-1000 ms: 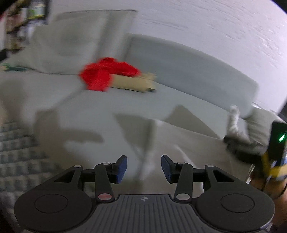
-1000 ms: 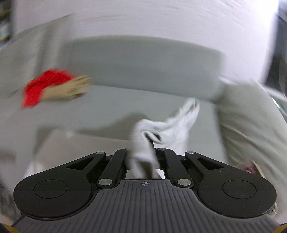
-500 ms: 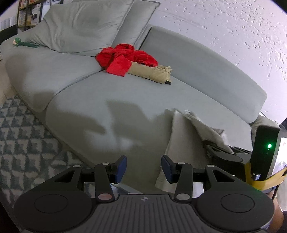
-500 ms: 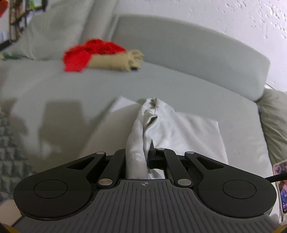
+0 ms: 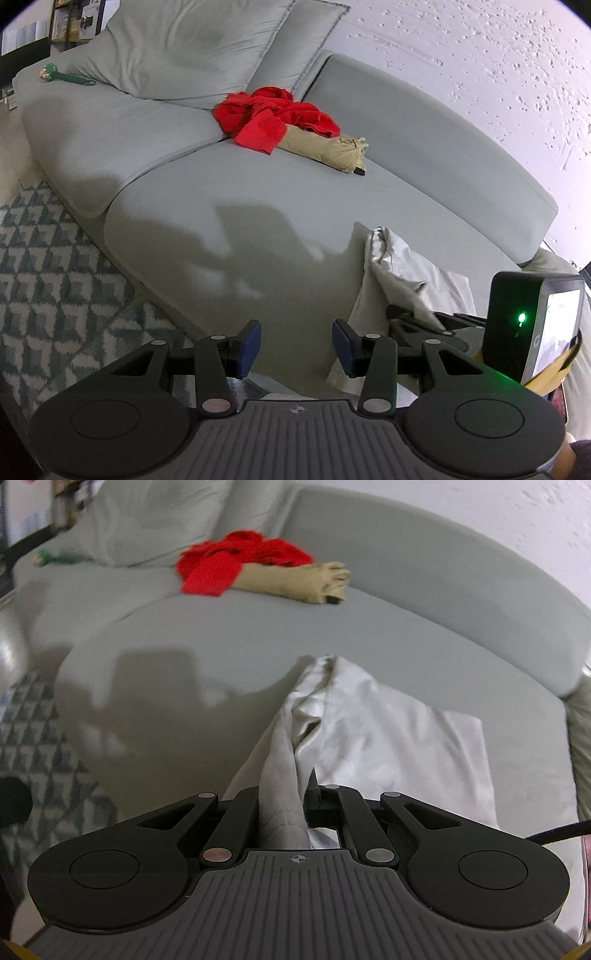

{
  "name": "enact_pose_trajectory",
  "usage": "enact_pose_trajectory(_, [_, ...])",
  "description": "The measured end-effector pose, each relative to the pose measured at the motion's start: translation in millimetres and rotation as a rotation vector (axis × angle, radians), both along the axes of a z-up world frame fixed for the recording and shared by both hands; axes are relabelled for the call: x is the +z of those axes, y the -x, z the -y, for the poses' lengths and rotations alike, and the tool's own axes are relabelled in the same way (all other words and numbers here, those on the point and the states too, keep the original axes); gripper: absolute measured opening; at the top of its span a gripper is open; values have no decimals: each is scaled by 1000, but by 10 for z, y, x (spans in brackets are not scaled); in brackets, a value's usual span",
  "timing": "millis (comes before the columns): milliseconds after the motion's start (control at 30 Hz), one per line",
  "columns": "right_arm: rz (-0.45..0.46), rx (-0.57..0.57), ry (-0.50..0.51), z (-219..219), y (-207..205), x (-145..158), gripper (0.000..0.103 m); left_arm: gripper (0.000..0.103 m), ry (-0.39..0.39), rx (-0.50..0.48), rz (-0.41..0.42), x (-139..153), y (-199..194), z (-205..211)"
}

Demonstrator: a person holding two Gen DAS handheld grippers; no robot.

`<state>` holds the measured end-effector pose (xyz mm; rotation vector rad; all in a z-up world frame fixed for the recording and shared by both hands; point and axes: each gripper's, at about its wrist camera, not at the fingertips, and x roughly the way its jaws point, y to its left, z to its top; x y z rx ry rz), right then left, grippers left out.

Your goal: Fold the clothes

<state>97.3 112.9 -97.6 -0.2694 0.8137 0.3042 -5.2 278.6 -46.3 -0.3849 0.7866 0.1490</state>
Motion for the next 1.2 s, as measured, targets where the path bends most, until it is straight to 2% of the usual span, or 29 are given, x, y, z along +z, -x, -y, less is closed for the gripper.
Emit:
enact_pose_trajectory(33, [-1, 31, -3, 6, 6, -12, 7, 43, -1, 1, -1, 2, -3, 11])
enact_pose_trajectory(100, [-35, 132, -53, 20, -31, -29, 36, 45, -1, 5, -6, 10, -15, 42])
enact_pose_trajectory(167, [-106, 203, -171, 147, -15, 53, 48, 47, -9, 5, -6, 14, -21, 76])
enact_pose_trajectory(233, [-185, 239, -308, 403, 63, 193, 49, 48, -15, -5, -5, 7, -44, 120])
enact_pose_trajectory(267, [-205, 221, -323, 507, 87, 238, 49, 48, -11, -14, -4, -3, -65, 151])
enact_pose_trajectory(367, [-215, 68, -347, 1062, 255, 405, 49, 46, -2, -71, 3, -66, -170, 319])
enact_pose_trajectory(400, [-195, 28, -364, 1248, 304, 430, 49, 43, 1, -91, 5, -87, -205, 374])
enact_pose_trajectory(433, [-175, -11, -380, 1434, 353, 456, 49, 33, 4, -112, 9, -108, -243, 433])
enact_pose_trajectory(467, [-146, -51, -363, 1567, 364, 441, 47, 26, 8, -152, 25, -127, -315, 515])
enact_pose_trajectory(500, [-118, -91, -345, 1699, 375, 425, 43, 15, 13, -193, 47, -144, -401, 596])
enact_pose_trajectory(567, [-88, -139, -314, 1883, 342, 368, 29, 14, -13, -266, 77, -224, -646, 775])
enact_pose_trajectory(633, [-95, -114, -319, 1913, 214, 253, 28, 8, -108, -267, -20, -419, -919, 907])
enact_pose_trajectory(667, [-93, -96, -300, 1874, 151, 184, 28, 6, -137, -220, -124, -570, -1046, 906])
enact_pose_trajectory(733, [-87, -35, -219, 1753, 79, 8, 29, 6, -66, -132, -245, -779, -1095, 747])
enact_pose_trajectory(767, [-129, -13, -176, 1733, 89, -77, 29, 6, -34, -90, -300, -872, -1114, 672])
enact_pose_trajectory(833, [-217, 22, -98, 1747, 163, -237, 29, 6, -22, -55, -321, -858, -1056, 588])
enact_pose_trajectory(867, [-238, 23, -107, 1836, 224, -225, 30, 6, -19, -39, -332, -848, -1026, 551])
enact_pose_trajectory(933, [-278, 25, -127, 2014, 347, -201, 40, 6, -66, -32, -344, -777, -959, 564])
enact_pose_trajectory(1000, [-301, 0, -173, 2206, 382, -139, 40, 9, -82, -46, -308, -657, -869, 603])
enact_pose_trajectory(1067, [-307, -53, -245, 2412, 326, -39, 41, 11, -66, -97, -218, -494, -850, 689])
enact_pose_trajectory(1167, [-228, -127, -369, 2608, 92, 89, 45, 17, -81, -223, -69, -299, -1024, 942])
enact_pose_trajectory(1200, [-209, -149, -412, 2640, -25, 97, 45, 19, -110, -254, -61, -326, -1138, 1024])
